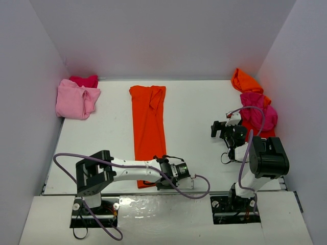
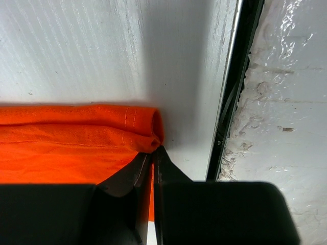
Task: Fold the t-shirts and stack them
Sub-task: Grab the bottom of the folded rectangular tshirt with left arm, then fold the folded rectangular tshirt in 1/3 of the way
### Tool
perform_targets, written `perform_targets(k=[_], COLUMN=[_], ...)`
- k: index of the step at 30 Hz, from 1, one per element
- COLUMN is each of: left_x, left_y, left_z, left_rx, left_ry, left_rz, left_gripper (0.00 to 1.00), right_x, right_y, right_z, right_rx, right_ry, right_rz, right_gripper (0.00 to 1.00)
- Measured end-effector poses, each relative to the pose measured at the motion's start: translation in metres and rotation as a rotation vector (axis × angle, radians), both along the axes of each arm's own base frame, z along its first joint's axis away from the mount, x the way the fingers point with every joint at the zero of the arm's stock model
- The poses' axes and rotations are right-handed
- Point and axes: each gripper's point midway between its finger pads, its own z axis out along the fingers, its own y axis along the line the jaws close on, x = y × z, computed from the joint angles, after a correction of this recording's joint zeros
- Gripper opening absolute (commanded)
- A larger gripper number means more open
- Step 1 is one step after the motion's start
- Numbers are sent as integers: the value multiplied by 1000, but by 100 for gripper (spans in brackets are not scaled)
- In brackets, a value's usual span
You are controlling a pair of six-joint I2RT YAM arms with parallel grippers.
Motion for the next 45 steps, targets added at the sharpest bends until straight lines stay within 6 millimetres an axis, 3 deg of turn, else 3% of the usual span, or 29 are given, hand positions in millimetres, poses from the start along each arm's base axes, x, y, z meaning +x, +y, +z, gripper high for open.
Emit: perform_targets(k=[8, 12, 19, 30, 35, 39, 45], left_x=[9, 7, -11, -45, -59, -40, 39], left_y=[15, 29, 24, 19, 6, -1, -4], left_z=[14, 41, 76, 82, 87, 98, 124], left_rx=[0, -4, -59, -19, -9, -30, -82], left_ry=[-5, 3, 92, 262, 300, 251, 94], left_rz=[-10, -20, -41, -94, -156, -158, -62], left_gripper=[0, 0, 0, 0, 0, 0, 0], right_x=[0, 0, 0, 0, 0, 0, 0], right_y=[0, 0, 0, 0, 0, 0, 0], right_z=[0, 0, 0, 0, 0, 0, 0], right_rx=[0, 0, 0, 0, -1, -1, 0], right_ry=[0, 0, 0, 0, 0, 0, 0], right_rz=[0, 0, 0, 0, -1, -1, -1], right_gripper=[100, 100, 100, 100, 100, 100, 100])
